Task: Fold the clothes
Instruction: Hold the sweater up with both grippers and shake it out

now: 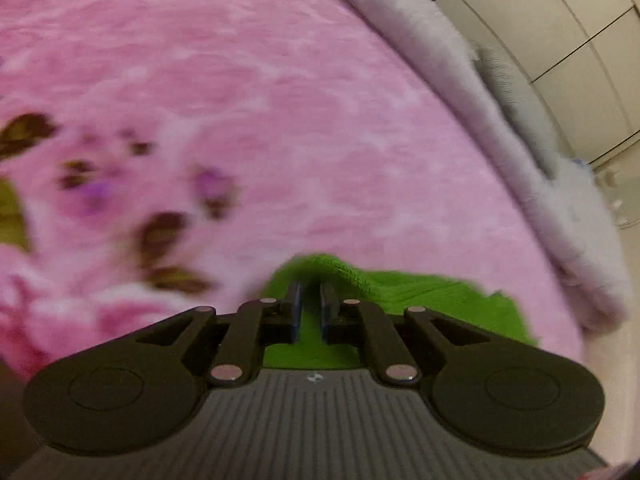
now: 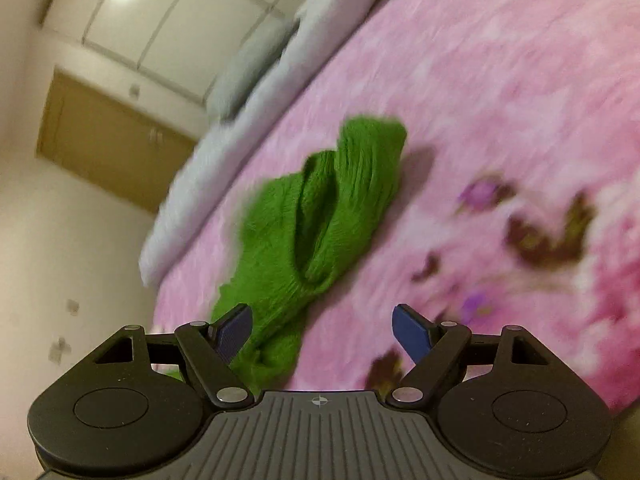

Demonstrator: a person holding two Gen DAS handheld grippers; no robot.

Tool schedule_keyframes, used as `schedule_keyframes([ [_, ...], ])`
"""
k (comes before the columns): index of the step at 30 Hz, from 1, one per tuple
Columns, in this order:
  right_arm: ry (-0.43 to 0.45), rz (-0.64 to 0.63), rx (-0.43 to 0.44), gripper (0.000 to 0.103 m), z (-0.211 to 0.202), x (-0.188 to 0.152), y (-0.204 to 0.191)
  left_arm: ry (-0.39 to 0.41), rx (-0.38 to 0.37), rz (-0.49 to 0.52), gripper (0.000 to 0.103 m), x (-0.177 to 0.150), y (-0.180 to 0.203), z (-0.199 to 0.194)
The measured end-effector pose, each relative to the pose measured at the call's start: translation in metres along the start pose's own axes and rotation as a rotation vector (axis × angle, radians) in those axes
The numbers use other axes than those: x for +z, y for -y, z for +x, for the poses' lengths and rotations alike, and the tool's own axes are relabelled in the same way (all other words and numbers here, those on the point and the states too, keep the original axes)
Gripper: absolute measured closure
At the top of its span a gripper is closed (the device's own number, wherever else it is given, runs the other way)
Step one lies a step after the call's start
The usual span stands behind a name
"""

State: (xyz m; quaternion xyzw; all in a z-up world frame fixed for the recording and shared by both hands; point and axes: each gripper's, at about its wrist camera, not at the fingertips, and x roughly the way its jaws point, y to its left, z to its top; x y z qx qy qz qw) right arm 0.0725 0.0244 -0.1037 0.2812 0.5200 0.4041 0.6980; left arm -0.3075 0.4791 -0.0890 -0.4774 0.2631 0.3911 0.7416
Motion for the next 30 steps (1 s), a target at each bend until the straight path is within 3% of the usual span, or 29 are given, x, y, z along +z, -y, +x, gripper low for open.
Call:
schedule_keyframes([
  [5, -0.119, 0.085, 0.044, 0.023, 0.054, -0.019, -0.005, -0.029, -0.107, 0.056, 0.096, -0.028, -0.015, -0.021],
  [8, -0.170, -0.202, 0.024, 0.023, 0.079, -0.031, -0.036, -0.066, -0.132, 0.095, 0.091, -0.041, -0.022, -0.015],
  [10, -0.211, -0.302, 0.035, 0.023, 0.088, -0.044, -0.050, -0.082, -0.143, 0.076, 0.091, -0.044, -0.029, -0.009],
  [11, -0.209, -0.241, 0.053, 0.023, 0.091, -0.048, -0.048, -0.084, -0.153, 0.059, 0.091, -0.046, -0.033, -0.007],
  [13, -0.183, 0.024, 0.078, 0.028, 0.095, -0.050, -0.024, -0.085, -0.172, 0.017, 0.089, -0.048, -0.039, -0.002],
  [15, -0.157, 0.281, 0.097, 0.044, 0.098, -0.053, -0.001, -0.098, -0.189, -0.053, 0.088, -0.048, -0.046, 0.003],
  [18, -0.126, 0.575, 0.119, 0.044, 0.104, -0.059, 0.027, -0.112, -0.203, -0.123, 0.086, -0.046, -0.054, 0.016],
  [20, -0.114, 0.683, 0.143, 0.044, 0.107, -0.061, 0.035, -0.107, -0.213, -0.133, 0.086, -0.045, -0.056, 0.023],
  [25, -0.126, 0.787, 0.088, 0.044, 0.119, -0.061, 0.037, -0.108, -0.230, -0.101, 0.083, -0.039, -0.053, 0.041],
  [30, -0.150, 0.882, 0.047, 0.066, 0.135, -0.064, 0.040, -0.122, -0.241, -0.018, 0.082, -0.030, -0.041, 0.056],
])
